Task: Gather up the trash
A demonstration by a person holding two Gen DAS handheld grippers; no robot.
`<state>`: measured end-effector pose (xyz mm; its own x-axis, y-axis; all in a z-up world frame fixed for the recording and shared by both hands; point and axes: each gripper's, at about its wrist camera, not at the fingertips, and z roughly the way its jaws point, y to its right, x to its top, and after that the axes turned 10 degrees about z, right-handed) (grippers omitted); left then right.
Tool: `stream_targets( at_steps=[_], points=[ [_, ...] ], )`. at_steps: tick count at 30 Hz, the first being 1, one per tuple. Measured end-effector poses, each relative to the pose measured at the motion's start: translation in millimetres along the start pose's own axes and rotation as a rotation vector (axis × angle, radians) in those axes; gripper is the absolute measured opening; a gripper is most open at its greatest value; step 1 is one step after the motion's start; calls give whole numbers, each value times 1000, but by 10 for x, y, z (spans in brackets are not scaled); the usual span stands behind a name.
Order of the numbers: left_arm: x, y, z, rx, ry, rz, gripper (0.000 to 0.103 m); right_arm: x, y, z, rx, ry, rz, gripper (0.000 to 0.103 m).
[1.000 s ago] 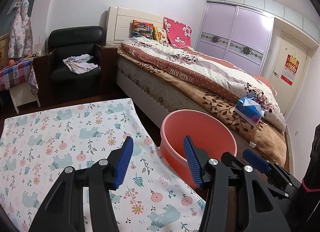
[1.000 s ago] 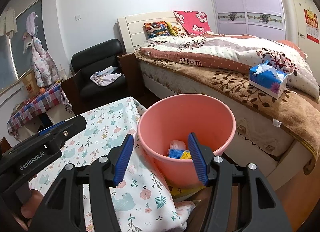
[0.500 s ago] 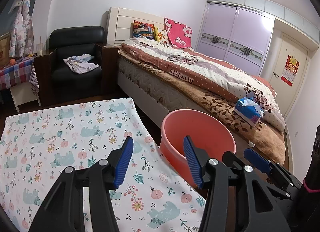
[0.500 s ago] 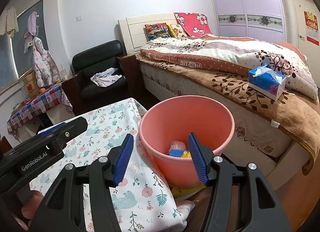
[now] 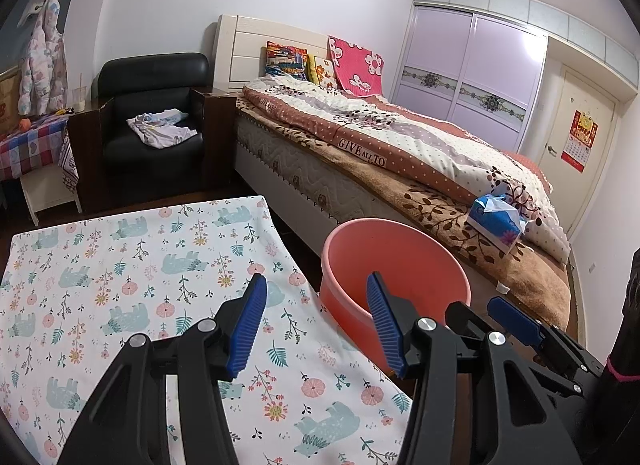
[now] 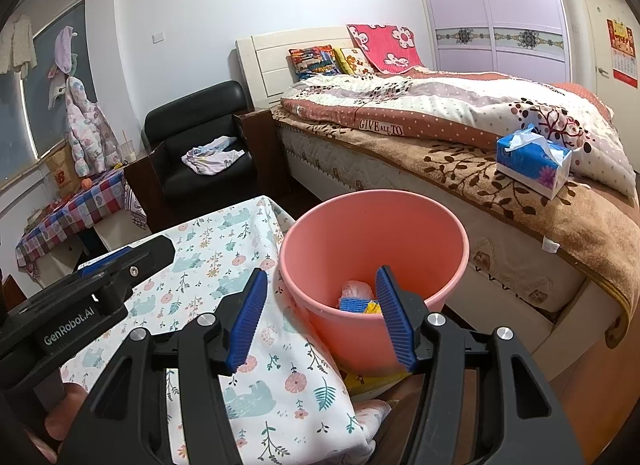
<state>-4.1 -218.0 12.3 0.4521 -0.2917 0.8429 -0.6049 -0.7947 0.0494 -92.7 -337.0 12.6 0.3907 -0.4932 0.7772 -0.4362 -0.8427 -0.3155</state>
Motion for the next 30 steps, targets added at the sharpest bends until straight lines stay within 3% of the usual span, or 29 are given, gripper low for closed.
stream_targets(
  at_steps=[30],
  points=[
    [-93, -127, 87, 61, -32, -26, 51, 48, -100, -179, 22, 19, 3, 57]
  ],
)
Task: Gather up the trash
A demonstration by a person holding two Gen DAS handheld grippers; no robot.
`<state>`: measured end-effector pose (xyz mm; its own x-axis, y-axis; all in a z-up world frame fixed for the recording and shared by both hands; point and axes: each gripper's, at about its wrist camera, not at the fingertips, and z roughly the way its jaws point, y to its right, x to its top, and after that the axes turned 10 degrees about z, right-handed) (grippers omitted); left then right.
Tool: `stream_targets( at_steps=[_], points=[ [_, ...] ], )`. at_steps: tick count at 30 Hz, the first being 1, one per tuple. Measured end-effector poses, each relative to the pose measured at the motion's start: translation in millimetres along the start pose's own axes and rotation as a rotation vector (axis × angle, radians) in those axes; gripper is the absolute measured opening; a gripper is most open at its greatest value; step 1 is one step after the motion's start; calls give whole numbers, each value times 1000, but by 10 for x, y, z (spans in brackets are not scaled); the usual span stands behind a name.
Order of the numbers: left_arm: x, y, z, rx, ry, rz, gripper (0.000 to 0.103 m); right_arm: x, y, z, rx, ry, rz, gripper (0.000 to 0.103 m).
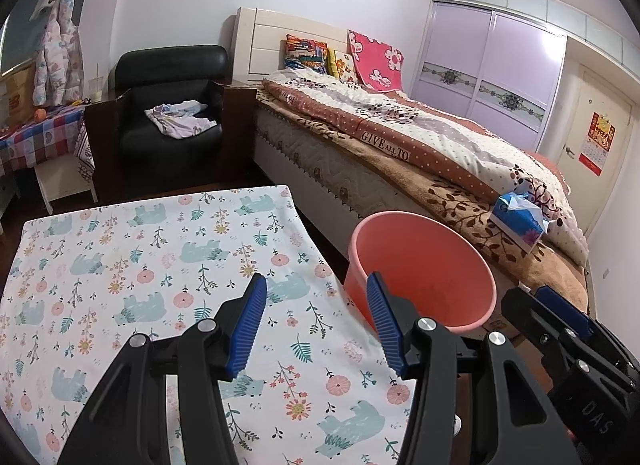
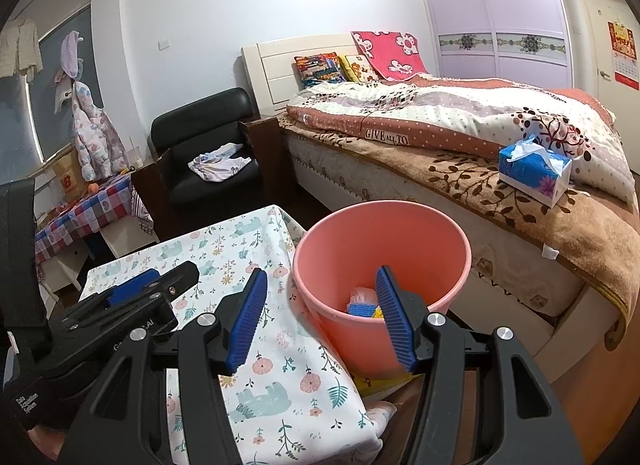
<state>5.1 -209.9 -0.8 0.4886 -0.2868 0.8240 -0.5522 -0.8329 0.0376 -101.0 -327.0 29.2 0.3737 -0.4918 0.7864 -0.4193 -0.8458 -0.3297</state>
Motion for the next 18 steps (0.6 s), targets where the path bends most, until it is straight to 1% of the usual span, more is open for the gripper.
stream_targets(
  at_steps=[18],
  points=[
    [-24, -1, -34, -7, -6, 4, 51, -53, 29, 36, -13, -12, 6, 57]
  ],
)
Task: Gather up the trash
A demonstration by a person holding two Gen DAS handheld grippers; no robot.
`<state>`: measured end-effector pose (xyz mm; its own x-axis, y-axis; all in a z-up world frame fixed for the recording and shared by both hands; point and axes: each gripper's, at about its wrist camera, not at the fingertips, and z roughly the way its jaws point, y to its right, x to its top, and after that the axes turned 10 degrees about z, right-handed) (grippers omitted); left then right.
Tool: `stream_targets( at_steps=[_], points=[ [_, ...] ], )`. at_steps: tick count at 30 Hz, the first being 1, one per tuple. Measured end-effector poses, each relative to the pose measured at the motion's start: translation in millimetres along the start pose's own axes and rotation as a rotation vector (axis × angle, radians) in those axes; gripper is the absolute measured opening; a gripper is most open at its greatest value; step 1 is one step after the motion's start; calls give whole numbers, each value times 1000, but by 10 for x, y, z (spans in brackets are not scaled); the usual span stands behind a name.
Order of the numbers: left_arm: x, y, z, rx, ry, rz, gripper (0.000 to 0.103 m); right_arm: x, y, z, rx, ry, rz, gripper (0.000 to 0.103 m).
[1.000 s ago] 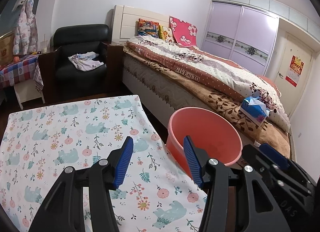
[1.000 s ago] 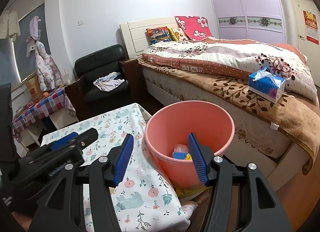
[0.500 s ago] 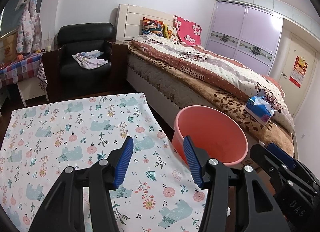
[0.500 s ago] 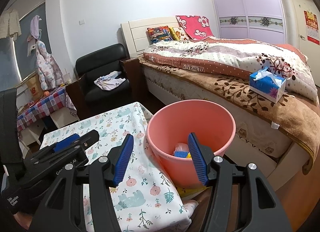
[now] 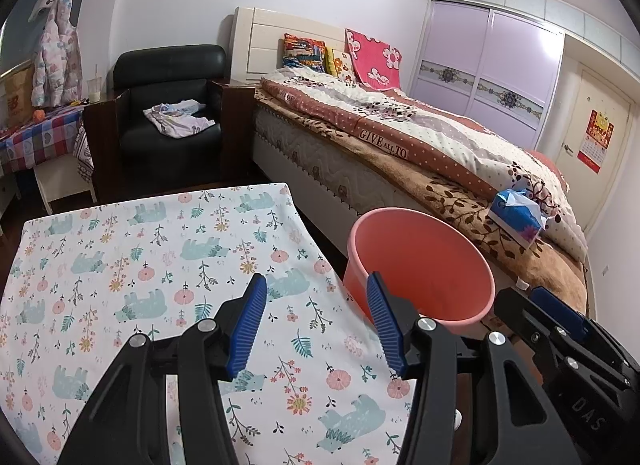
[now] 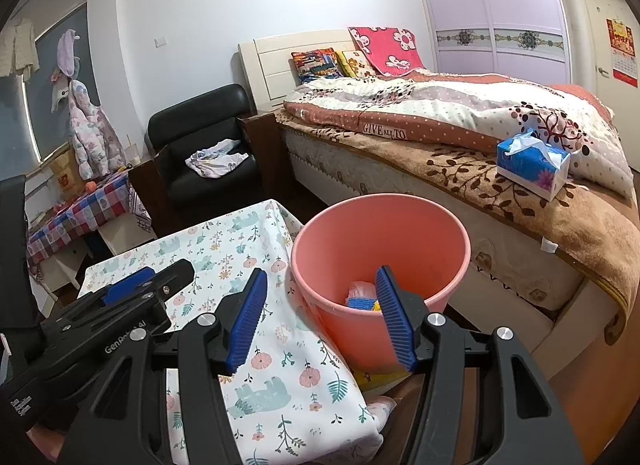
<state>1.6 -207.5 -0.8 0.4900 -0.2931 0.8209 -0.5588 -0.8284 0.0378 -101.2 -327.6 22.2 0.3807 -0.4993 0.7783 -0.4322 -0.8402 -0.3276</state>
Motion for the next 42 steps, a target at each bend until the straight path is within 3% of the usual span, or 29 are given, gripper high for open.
stream_targets(
  at_steps=[22, 42],
  points=[
    [-32, 38, -9, -3, -6, 14, 51, -35, 50, 43, -22, -19, 17, 57],
    [-70, -309, 71, 40, -31, -47, 51, -72, -92, 190, -31, -54, -22, 57]
  ],
)
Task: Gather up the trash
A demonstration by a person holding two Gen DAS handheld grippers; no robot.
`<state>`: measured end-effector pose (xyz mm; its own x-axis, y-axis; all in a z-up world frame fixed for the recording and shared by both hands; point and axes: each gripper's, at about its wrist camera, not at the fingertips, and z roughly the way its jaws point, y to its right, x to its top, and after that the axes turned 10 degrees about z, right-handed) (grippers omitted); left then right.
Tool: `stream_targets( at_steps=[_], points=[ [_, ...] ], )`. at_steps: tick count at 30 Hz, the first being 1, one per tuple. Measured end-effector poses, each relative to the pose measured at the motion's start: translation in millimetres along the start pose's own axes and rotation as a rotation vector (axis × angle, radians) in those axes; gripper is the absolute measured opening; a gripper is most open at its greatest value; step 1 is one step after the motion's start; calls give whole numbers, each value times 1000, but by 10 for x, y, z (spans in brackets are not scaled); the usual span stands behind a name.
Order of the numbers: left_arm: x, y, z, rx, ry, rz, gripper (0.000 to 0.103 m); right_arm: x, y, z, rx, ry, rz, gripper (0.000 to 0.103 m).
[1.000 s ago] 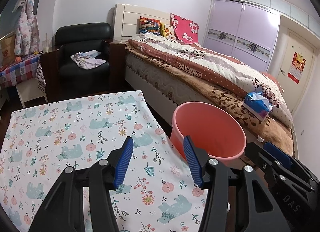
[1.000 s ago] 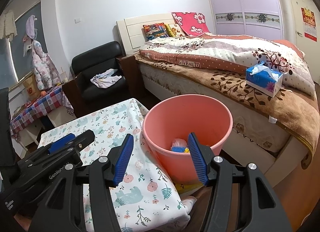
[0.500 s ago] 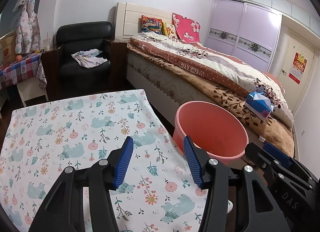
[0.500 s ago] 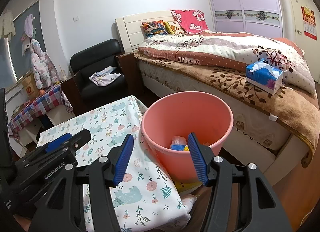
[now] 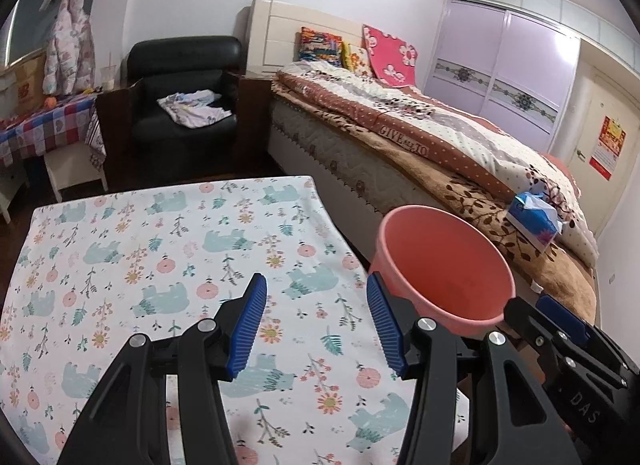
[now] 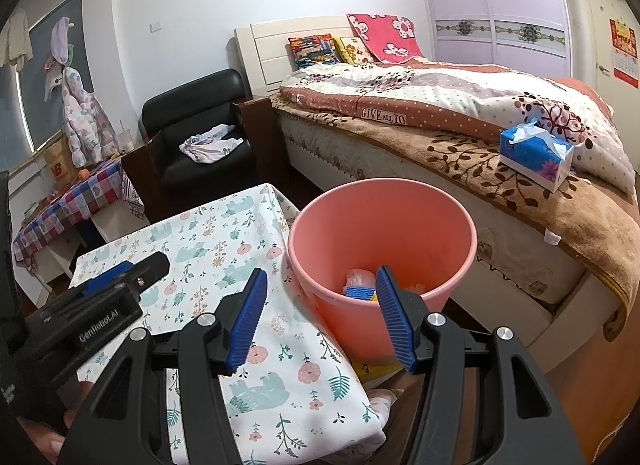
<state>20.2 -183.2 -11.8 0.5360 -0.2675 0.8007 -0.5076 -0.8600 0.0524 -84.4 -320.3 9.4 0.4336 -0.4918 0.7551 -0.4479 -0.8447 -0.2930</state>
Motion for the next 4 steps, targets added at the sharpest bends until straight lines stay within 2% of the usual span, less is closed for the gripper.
stream_targets(
  at_steps=[4],
  points=[
    [2, -234, 4, 37, -5, -46, 51, -19, -92, 73, 13, -21, -24, 57]
  ],
)
